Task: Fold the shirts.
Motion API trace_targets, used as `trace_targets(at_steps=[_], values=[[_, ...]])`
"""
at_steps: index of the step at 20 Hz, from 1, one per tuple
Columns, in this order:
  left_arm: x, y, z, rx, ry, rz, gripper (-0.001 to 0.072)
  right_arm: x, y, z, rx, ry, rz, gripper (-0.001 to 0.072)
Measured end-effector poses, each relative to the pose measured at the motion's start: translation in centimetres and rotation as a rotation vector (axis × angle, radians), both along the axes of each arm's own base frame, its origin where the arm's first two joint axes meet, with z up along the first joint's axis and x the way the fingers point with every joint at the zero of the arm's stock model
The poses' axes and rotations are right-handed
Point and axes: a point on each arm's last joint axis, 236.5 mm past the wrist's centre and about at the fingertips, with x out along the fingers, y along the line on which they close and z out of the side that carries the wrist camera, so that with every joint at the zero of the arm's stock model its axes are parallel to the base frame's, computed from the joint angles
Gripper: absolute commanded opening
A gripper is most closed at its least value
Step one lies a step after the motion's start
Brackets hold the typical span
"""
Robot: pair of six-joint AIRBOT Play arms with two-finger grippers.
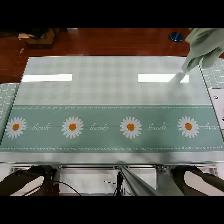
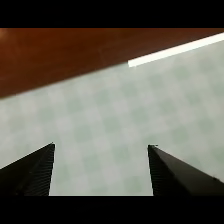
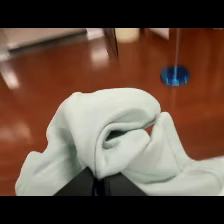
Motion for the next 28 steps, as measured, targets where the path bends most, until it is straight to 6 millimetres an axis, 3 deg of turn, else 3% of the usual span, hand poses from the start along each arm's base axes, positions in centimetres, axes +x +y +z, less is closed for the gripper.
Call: trace_targets(at_steps=[2, 4, 5, 7, 9, 12, 16, 17, 18, 19, 21, 24, 26, 28], values=[[-3.5, 0.7, 4.4, -0.029, -0.1, 0.004, 0.0711, -4.3, 2.5, 4.7, -0.017, -0.075, 0.044, 0.0019], [-7.1, 1.3, 7.1, -0.05, -0.158, 0.006, 0.0712, -8.0, 5.2, 6.8, -0.004, -0.096, 0.107, 0.0019], [-8.5, 1.6, 7.7, -0.053, -0.167, 0.005, 0.0711, -9.4, 6.7, 7.0, 0.011, -0.081, 0.147, 0.0019], [-11.1, 2.0, 8.0, -0.055, -0.158, 0.005, 0.0711, -11.0, 9.8, 5.4, 0.038, 0.004, 0.24, 0.0019], [-12.7, 2.3, 7.1, -0.046, -0.108, 0.004, 0.0711, -11.4, 13.4, 2.1, 0.061, 0.13, 0.353, 0.0019], [-13.9, 2.5, 5.2, -0.028, -0.027, 0.001, 0.0711, -11.3, 20.6, -4.9, 0.076, 0.353, 0.553, 0.0019], [-14.0, 2.5, 2.2, -0.005, 0.075, 0.001, 0.0711, -11.7, 30.9, -17.2, 0.015, 0.648, 0.75, 0.0021], [-13.8, 2.5, 1.4, -0.001, 0.096, 0.0, 0.0711, -11.8, 32.6, -20.0, -0.006, 0.705, 0.765, 0.0076], [-13.7, 2.5, 0.3, 0.007, 0.129, 0.001, 0.0711, -11.9, 34.2, -22.7, -0.022, 0.757, 0.776, 0.0307], [-13.6, 2.5, -0.8, 0.014, 0.16, 0.001, 0.0711, -11.9, 35.3, -24.8, -0.026, 0.795, 0.78, 0.0471], [-13.2, 2.4, -3.2, 0.026, 0.224, 0.001, 0.0712, -12.2, 36.6, -27.6, -0.033, 0.85, 0.787, 0.0529], [-12.8, 2.3, -7.9, 0.05, 0.346, 0.001, 0.0712, -11.2, 35.4, -27.3, -0.07, 0.837, 0.765, 0.0529], [-12.8, 1.8, -11.6, 0.062, 0.433, -0.02, 0.0712, -9.8, 32.1, -25.0, -0.118, 0.789, 0.708, 0.053], [-12.9, 0.8, -15.8, 0.054, 0.519, -0.058, 0.0712, -8.5, 27.0, -22.7, -0.171, 0.751, 0.612, 0.053]])
